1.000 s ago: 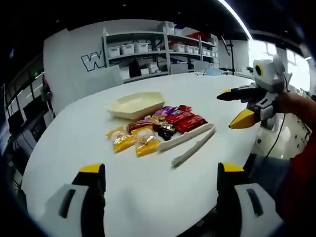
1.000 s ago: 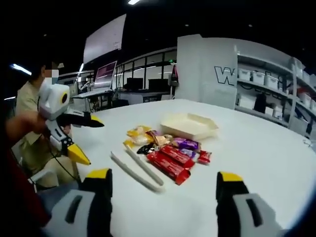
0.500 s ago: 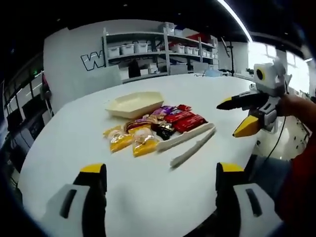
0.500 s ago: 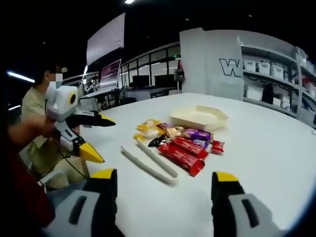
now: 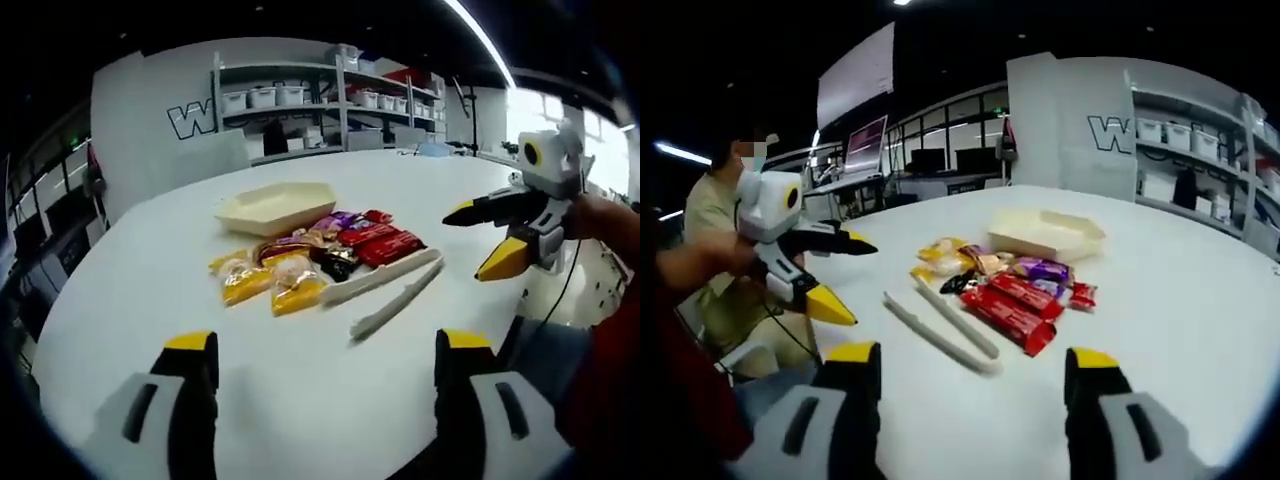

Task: Place the target food into the container with the food tongs after gripping and lifting it, then release it inside without dropping or visibly crushing the food.

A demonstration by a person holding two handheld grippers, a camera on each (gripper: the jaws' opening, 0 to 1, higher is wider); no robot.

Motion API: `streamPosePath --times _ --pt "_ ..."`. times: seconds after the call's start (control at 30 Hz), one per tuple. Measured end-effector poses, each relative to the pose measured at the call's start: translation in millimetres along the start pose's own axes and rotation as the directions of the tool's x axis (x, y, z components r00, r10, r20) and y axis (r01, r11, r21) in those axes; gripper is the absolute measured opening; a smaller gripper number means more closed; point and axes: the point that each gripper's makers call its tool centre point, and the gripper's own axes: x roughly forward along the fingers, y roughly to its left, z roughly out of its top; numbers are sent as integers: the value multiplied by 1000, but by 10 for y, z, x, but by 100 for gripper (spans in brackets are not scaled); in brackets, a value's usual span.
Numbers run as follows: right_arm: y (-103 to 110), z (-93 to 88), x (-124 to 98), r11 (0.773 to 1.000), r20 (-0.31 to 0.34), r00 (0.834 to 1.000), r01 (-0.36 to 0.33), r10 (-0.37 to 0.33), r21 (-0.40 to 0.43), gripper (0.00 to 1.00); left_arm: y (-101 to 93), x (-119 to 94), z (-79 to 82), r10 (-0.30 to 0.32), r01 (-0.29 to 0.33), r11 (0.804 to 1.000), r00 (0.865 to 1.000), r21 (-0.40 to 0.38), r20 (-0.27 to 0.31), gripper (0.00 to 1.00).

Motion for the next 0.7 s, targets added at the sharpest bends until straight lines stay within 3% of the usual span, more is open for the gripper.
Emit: streamPosePath --times 0.33,0.43,0.57,0.7 --pt "73 -51 79 999 -12 999 -38 38 27 69 -56 45 -45 -33 33 999 999 -25 -5 84" --pt "90 -63 97 999 -18 999 -40 41 23 68 -127 45 -25 -76 76 997 997 -9 6 73" --pt "122 -71 124 998 -25 998 -57 58 31 65 -161 53 -14 -88 89 996 996 -12 18 69" --pt "156 -69 138 997 -29 997 -74 74 -3 59 -245 66 -29 -135 135 991 991 2 19 57"
